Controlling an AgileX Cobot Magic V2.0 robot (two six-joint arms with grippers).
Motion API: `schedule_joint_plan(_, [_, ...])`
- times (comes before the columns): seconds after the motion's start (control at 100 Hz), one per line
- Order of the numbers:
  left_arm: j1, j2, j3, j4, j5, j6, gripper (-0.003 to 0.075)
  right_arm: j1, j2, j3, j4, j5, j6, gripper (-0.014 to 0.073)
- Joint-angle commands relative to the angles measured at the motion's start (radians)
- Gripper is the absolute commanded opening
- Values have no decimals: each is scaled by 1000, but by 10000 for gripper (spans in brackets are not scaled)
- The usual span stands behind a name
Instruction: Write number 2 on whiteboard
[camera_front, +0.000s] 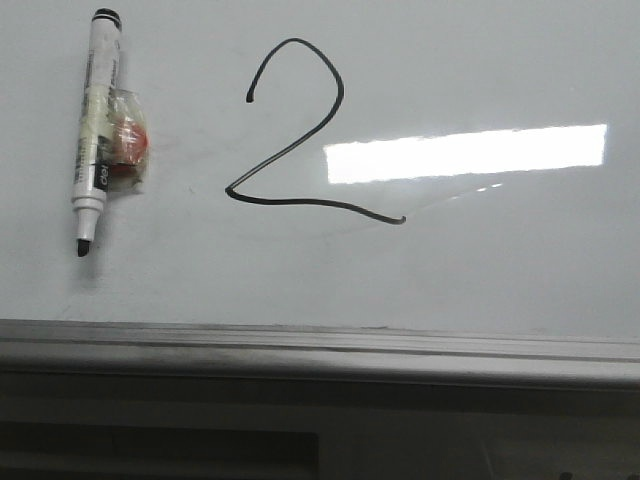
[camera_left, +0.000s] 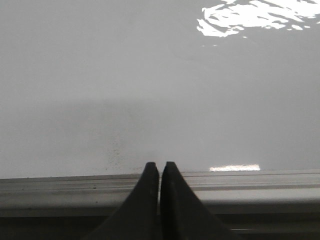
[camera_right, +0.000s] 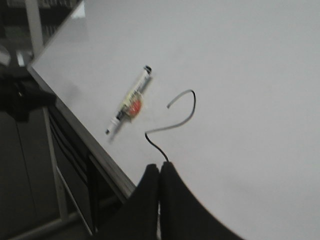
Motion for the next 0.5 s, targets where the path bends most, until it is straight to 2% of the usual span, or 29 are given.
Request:
schedule_joint_plan(0.0, [2, -27, 27, 4, -42, -8, -19, -18, 32, -5, 35, -199, -3, -51])
schedule_joint_plan(0.13, [2, -27, 27, 4, -42, -8, -19, -99, 56, 66, 30, -438, -3, -51])
schedule_joint_plan(0.23, [2, -27, 27, 4, -42, -8, -19, -228, 61, 124, 30, -598, -3, -51])
schedule_joint_plan(0.3, [2, -27, 27, 4, -42, -8, -19, -335, 61, 157, 47, -639, -3, -51])
schedule_joint_plan(0.49, [2, -27, 27, 4, -42, -8, -19, -648, 67, 223, 69, -631, -3, -51])
